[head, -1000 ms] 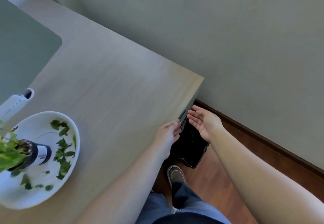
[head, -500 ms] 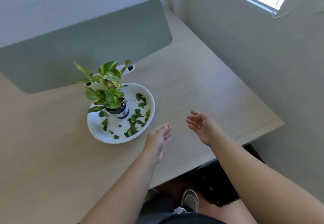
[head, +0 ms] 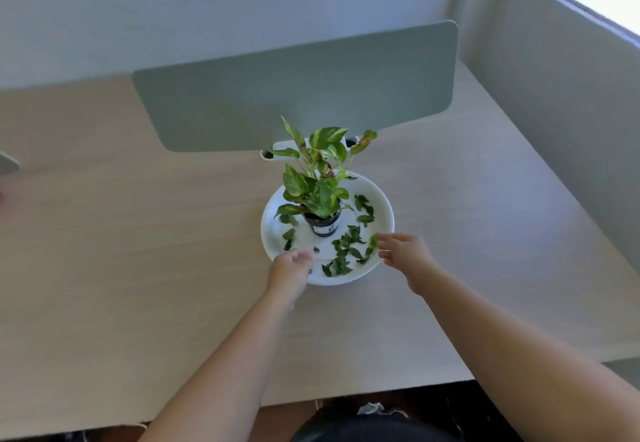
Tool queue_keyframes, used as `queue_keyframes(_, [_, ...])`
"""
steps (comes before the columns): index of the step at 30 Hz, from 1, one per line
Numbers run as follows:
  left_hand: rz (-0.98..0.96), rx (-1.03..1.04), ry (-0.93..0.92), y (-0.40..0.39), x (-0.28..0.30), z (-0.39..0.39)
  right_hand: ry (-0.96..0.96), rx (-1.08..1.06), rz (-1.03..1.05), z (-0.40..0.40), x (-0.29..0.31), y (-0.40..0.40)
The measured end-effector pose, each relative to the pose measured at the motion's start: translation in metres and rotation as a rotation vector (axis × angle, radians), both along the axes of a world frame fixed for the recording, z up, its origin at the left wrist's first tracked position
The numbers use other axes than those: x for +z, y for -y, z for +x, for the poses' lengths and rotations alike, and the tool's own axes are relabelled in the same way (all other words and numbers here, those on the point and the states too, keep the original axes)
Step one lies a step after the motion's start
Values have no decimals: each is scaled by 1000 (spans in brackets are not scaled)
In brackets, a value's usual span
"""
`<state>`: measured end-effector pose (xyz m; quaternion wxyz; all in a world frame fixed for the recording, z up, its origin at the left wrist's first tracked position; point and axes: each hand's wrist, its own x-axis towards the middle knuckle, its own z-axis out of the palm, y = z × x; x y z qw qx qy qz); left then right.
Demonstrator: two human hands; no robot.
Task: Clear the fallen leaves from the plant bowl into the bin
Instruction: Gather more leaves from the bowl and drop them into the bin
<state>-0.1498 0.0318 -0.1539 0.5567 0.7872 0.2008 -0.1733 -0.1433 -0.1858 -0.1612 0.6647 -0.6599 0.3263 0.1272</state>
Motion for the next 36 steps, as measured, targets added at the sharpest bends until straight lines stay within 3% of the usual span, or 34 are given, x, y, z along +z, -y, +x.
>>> queue_keyframes(5, [484, -425, 94, -27, -9, 47, 69, 397, -506, 16, 3, -16])
queue_keyframes(12, [831, -859, 134, -27, -30, 80, 49, 799, -809, 44, -12, -41])
queue_keyframes(18, [731, -805, 156, -29, -40, 86, -23, 958, -894, 55, -23, -57])
queue_keyframes(24, [651, -800, 203, -32, -40, 84, 138, 1090, -952, 49, -31, -64])
queue_keyframes(29, [596, -839, 256, -38, -42, 78, 292, 925, -913, 43, -29, -56])
queue_keyframes(32, [642, -802, 288, -40, -39, 86, 276, 815, -935, 50, -31, -51])
queue_keyframes(36, [642, -941, 225, -39, -36, 94, 166, 1000, -909, 55, -31, -58])
